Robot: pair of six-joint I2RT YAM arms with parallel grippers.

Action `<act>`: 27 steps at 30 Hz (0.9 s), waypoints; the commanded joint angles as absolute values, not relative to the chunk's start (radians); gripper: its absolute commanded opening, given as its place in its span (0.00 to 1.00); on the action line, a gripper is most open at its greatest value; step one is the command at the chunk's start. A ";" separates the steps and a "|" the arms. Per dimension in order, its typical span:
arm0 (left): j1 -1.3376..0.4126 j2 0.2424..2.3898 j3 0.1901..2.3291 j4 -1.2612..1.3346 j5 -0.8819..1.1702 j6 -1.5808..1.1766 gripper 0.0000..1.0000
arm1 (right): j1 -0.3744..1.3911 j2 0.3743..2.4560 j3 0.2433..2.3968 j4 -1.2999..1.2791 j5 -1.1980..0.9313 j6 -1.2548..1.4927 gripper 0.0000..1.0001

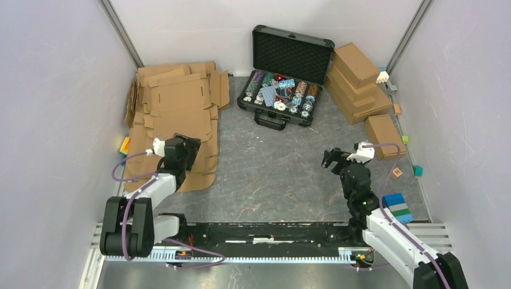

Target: Fold the paper box

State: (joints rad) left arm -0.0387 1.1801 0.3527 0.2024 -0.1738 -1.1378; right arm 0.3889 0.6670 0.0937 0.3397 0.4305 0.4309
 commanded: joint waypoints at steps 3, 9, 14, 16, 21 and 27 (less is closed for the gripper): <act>-0.029 1.308 0.426 0.292 -0.194 -1.212 0.91 | 0.391 0.588 0.040 0.414 0.449 0.436 0.98; -0.021 1.378 0.455 0.363 -0.197 -1.218 0.84 | 0.391 0.553 0.015 0.439 0.448 0.431 0.98; -0.020 1.269 0.424 0.359 -0.252 -1.198 0.85 | 0.391 0.561 0.018 0.442 0.440 0.430 0.98; -0.020 1.202 0.405 0.326 -0.298 -1.191 0.86 | 0.391 0.564 0.021 0.442 0.435 0.430 0.98; -0.020 1.140 0.401 0.178 -0.369 -1.230 0.88 | 0.391 0.564 0.020 0.445 0.426 0.432 0.98; -0.012 1.325 0.474 0.272 -0.260 -1.206 0.80 | 0.391 0.569 0.014 0.455 0.416 0.432 0.98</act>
State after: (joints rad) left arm -0.0208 1.2129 0.4210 0.2253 -0.3019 -1.2018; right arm 0.3889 0.5655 0.0349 0.4061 0.4255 0.4305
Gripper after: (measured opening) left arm 0.840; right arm 0.979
